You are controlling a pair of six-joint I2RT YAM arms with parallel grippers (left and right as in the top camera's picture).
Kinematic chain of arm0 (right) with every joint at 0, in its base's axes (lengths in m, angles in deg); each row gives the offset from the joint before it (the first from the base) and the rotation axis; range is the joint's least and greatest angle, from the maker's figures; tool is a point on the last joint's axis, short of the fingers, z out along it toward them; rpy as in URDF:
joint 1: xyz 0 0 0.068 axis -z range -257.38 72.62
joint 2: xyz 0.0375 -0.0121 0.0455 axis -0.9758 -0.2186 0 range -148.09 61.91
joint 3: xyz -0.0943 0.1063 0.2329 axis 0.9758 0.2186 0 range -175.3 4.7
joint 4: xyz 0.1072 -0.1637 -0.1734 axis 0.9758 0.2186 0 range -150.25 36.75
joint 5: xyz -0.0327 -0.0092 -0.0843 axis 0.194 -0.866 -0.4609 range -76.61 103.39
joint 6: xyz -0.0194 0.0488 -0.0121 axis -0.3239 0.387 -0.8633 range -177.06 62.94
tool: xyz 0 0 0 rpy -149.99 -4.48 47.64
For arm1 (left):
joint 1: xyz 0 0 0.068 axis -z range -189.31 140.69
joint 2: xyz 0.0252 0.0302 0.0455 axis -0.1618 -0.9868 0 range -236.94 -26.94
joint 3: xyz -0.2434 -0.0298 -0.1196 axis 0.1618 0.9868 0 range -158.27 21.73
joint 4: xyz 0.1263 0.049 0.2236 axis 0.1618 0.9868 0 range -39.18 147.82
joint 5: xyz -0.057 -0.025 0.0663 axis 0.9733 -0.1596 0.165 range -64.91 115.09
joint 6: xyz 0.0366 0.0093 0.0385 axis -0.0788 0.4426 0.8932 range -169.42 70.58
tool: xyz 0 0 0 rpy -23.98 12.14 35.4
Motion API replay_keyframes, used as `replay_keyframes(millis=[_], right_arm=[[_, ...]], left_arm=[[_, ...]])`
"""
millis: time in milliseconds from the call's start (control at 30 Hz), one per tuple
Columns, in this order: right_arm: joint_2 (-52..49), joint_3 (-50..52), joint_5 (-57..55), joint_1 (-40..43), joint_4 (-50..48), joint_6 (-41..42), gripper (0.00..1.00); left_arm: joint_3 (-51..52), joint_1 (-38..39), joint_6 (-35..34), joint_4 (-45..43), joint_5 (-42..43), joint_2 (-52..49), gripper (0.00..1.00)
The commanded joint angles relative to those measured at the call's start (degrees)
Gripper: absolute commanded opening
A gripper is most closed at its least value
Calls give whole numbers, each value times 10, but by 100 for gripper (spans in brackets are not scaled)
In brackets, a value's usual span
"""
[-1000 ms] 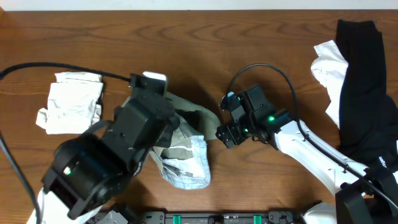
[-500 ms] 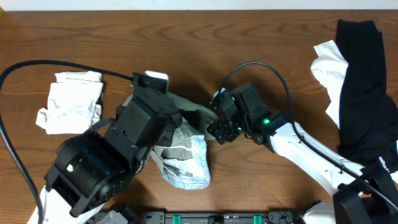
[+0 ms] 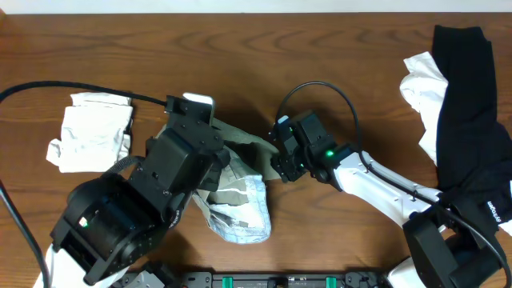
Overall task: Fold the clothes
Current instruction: 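Lift the trousers with the left gripper and grasp the other end with the right, then stretch the trousers between both grippers and lay them flat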
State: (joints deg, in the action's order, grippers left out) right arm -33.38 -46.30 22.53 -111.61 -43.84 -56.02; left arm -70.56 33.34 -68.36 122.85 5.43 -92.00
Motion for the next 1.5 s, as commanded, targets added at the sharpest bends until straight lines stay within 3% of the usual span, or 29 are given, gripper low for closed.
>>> replay_keyframes(millis=[0, 67, 133, 167, 233, 300, 567, 733, 1167, 1467], right_arm=[[1, 1, -3, 6, -2, 9, 58], [1, 1, 10, 3, -4, 9, 56], [0, 1, 12, 0, -5, 9, 48], [0, 1, 12, -2, -5, 8, 38], [-3, 1, 12, -6, -7, 9, 9], [-6, 1, 12, -7, -9, 11, 1], [-7, 1, 7, -7, -14, 16, 1], [27, -2, -128, -4, 20, 114, 1], [405, -155, -323, 15, 311, 92, 1], [509, -273, -402, 17, 478, 98, 1]], left_arm=[[-11, 2, 14, -1, -10, 8, 6], [-11, 2, 14, -1, -10, 8, 6], [-11, 2, 14, -1, -16, 8, 6], [-11, 2, 14, 0, -20, 8, 6], [-11, 2, 14, -1, -20, 8, 6], [-11, 2, 14, 0, -20, 8, 6], [-11, 2, 14, 0, -21, 8, 6], [-11, 2, 29, 9, -22, 8, 6], [-16, 2, 57, 19, -40, 21, 6], [-30, 2, 64, 63, -40, 63, 6]])
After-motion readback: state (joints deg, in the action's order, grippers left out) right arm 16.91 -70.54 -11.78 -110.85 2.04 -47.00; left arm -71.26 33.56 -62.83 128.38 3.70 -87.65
